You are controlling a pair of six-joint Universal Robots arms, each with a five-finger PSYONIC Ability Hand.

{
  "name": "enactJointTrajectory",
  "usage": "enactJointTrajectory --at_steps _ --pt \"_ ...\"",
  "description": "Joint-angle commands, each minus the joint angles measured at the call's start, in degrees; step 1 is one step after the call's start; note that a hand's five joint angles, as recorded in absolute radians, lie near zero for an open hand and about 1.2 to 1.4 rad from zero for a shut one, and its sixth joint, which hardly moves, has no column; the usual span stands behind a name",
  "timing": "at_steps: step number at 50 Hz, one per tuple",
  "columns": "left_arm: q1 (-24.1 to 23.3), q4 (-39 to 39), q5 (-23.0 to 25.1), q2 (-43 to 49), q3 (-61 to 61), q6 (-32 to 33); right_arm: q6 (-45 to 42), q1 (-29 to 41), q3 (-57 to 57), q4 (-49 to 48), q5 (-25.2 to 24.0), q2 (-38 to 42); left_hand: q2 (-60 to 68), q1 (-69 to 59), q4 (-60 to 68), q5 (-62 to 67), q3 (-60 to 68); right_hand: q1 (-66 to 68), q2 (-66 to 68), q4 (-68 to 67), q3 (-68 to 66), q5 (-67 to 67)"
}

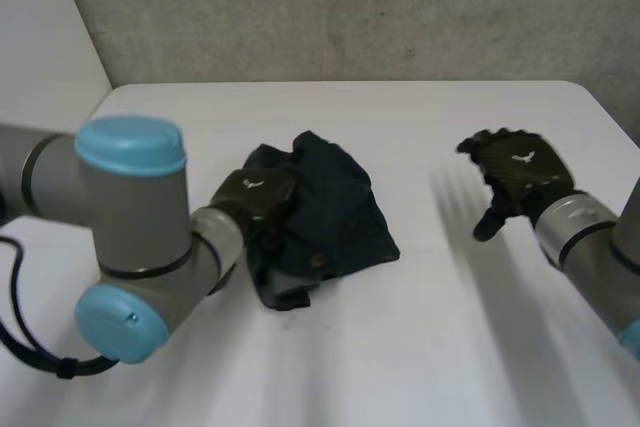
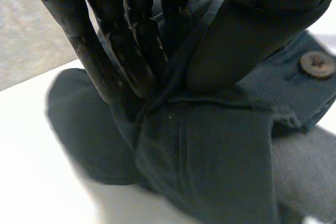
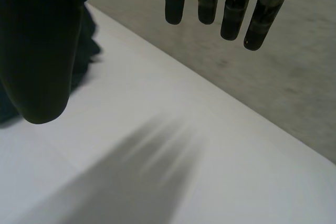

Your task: Fold the shorts.

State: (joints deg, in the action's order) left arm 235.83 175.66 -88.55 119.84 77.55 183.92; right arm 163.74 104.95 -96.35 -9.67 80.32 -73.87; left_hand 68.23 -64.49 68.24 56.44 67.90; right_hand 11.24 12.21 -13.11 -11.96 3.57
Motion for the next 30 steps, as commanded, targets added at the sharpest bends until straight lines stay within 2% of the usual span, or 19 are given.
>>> enactJointTrajectory --at_steps 1,4,10,14,15,17,21,23,27,30 --pt "-5.64 -9.37 3.11 2.23 -14.95 -18.85 0.35 -3.17 1.78 0.18 4.84 -0.22 11.77 -15.51 11.76 13.56 12.10 -1.24 -2.21 3.11 1.96 -3.57" --pt "-7.22 -9.28 4.96 5.30 -20.58 -22.72 0.35 -3.78 1.87 0.18 5.28 -0.30 11.77 -15.51 11.76 13.56 12.10 -1.24 -2.21 3.11 1.96 -3.57" --pt "-12.32 -8.49 5.67 14.00 -31.13 -23.17 0.44 -4.23 1.70 0.18 6.07 -0.30 11.77 -15.51 11.76 13.56 12.10 -1.24 -2.21 3.11 1.96 -3.57" --pt "-13.38 -8.40 5.58 20.51 -37.20 -21.77 0.44 -4.40 1.52 0.18 6.42 -0.57 -22.94 19.20 -22.95 -21.15 -22.61 -1.24 -2.21 3.11 1.96 -3.57" --pt "-13.30 -8.49 5.41 22.08 -38.51 -20.28 0.44 -4.40 1.43 0.27 6.42 -0.83 -35.01 31.28 -35.02 -33.23 -34.68 -1.24 -2.21 3.11 1.96 -3.57" --pt "-13.12 -8.75 5.32 22.63 -39.05 -18.34 0.44 -4.40 1.34 0.36 6.34 -1.10 -37.82 34.08 -37.83 -36.03 -37.49 -1.24 -2.21 3.11 1.96 -3.57" --pt "-13.29 -9.54 5.32 21.75 -37.21 -14.38 0.00 -4.66 0.82 0.62 5.64 -3.99 -44.71 40.97 -44.72 -42.92 -44.38 -1.24 -2.21 3.11 1.96 -3.57" --pt "-12.33 -10.33 5.32 17.81 -34.67 -13.50 -0.70 -5.02 0.73 2.54 5.11 -6.80 -46.07 42.33 -46.08 -44.28 -45.74 -1.24 -2.21 3.11 1.96 -3.57" --pt "-7.94 -10.77 5.23 8.23 -26.15 -12.71 -1.40 -5.10 1.61 9.13 2.30 -10.58 -46.41 42.67 -46.42 -44.62 -46.08 -1.24 -2.21 3.11 1.96 -3.57" --pt "-4.69 -10.07 5.49 1.64 -18.33 -12.36 -1.93 -5.02 1.87 14.93 -2.35 -12.78 -46.07 42.34 -46.08 -44.28 -45.74 -1.24 -2.21 3.11 1.96 -3.57"
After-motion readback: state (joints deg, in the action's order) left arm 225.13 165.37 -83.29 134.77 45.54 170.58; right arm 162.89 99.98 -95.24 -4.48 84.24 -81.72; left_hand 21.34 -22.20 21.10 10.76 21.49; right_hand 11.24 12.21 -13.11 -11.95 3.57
